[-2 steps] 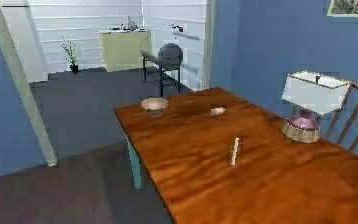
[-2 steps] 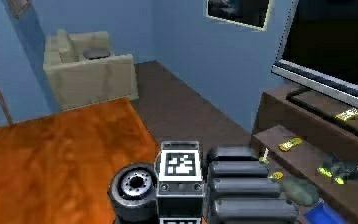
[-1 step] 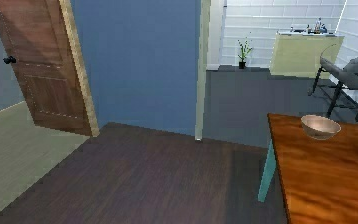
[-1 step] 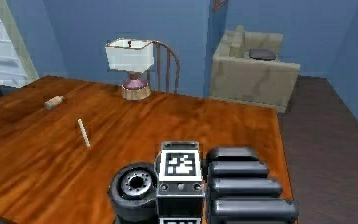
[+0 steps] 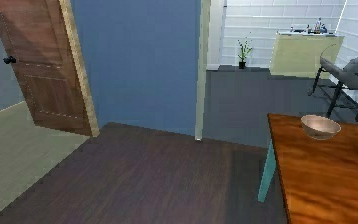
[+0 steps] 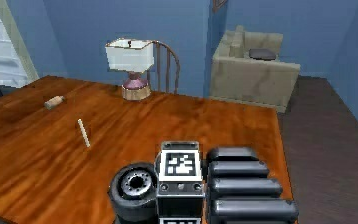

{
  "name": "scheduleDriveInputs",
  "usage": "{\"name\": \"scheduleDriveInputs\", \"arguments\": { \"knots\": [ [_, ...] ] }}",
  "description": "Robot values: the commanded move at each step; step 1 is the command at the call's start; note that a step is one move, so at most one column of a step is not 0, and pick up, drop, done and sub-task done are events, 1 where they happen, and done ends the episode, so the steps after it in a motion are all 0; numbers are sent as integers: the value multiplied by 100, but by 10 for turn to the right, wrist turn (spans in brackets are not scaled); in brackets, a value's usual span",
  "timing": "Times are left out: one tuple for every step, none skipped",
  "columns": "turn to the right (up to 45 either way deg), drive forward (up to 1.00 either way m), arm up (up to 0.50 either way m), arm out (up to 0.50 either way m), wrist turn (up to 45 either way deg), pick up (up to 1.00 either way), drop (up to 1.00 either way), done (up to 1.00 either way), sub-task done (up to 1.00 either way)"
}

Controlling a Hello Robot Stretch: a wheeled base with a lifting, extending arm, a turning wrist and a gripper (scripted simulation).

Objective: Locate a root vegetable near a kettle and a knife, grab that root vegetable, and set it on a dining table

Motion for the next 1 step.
{"name": "scheduleDriveInputs", "arguments": {
  "knots": [
    [0,0,0,48,0,0,0,0,0]
  ]
}}
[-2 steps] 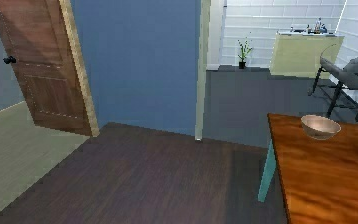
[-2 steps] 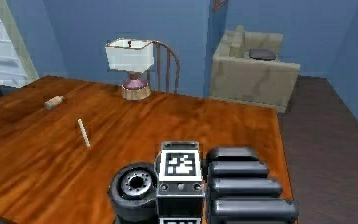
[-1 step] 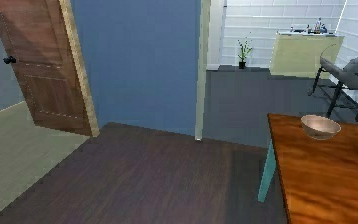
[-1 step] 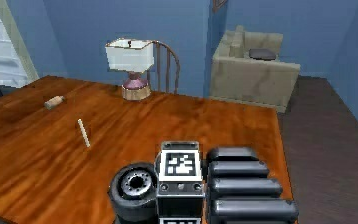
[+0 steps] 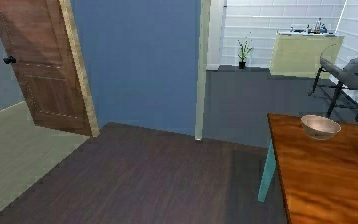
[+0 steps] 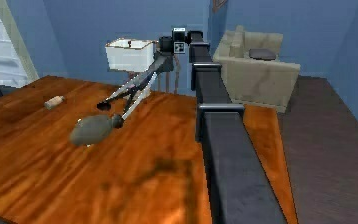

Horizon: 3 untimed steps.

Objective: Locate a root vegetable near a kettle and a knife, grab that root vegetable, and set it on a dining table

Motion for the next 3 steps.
{"name": "scheduleDriveInputs", "arguments": {
  "knots": [
    [0,0,0,0,390,0,0,0,0],
    [0,0,-32,0,0,0,0,0,0],
    [0,0,0,0,0,0,100,0,0]
  ]
}}
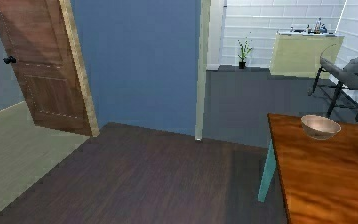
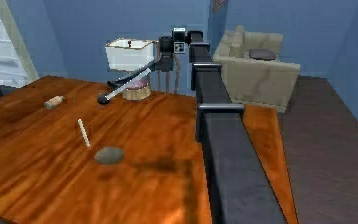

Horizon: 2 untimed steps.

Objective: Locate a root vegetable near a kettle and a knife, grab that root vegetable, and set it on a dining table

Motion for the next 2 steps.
{"name": "scheduleDriveInputs", "arguments": {
  "knots": [
    [0,0,0,-10,0,0,0,0,0],
    [0,0,0,0,0,0,0,100,0]
  ]
}}
